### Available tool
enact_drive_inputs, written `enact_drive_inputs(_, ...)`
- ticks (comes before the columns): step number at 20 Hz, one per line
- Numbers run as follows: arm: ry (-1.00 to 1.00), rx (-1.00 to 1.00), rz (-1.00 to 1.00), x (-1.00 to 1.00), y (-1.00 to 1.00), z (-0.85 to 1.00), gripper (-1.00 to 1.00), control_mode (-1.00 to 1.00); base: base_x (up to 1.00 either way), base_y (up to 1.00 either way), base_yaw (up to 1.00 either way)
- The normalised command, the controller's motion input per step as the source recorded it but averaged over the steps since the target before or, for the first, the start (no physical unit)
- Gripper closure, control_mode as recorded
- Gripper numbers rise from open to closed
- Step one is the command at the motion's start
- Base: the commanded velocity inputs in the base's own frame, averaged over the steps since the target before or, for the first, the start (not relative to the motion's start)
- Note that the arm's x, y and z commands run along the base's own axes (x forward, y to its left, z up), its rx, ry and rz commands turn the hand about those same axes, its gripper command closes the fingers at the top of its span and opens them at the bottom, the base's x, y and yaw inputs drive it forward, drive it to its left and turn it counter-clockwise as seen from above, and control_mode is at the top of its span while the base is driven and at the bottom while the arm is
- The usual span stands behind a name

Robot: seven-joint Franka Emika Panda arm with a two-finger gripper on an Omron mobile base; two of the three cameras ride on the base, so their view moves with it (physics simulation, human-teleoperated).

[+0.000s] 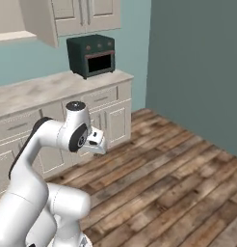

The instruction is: Locate and retrieve the bar soap and dish brush from the cabinet. Place them next to the sink.

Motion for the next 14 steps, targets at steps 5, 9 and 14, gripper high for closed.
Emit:
enact_drive_inputs(5,0.0,0.0,0.0,0.0,0.0,0.0,-1.0,1.0,0.48,-0.01,0.45)
enact_drive_inputs(9,0.0,0.0,0.0,0.0,0.0,0.0,-1.0,1.0,0.37,-0.02,0.48)
enact_drive_inputs(14,0.0,0.0,0.0,0.0,0.0,0.0,-1.0,1.0,0.37,-0.02,0.48)
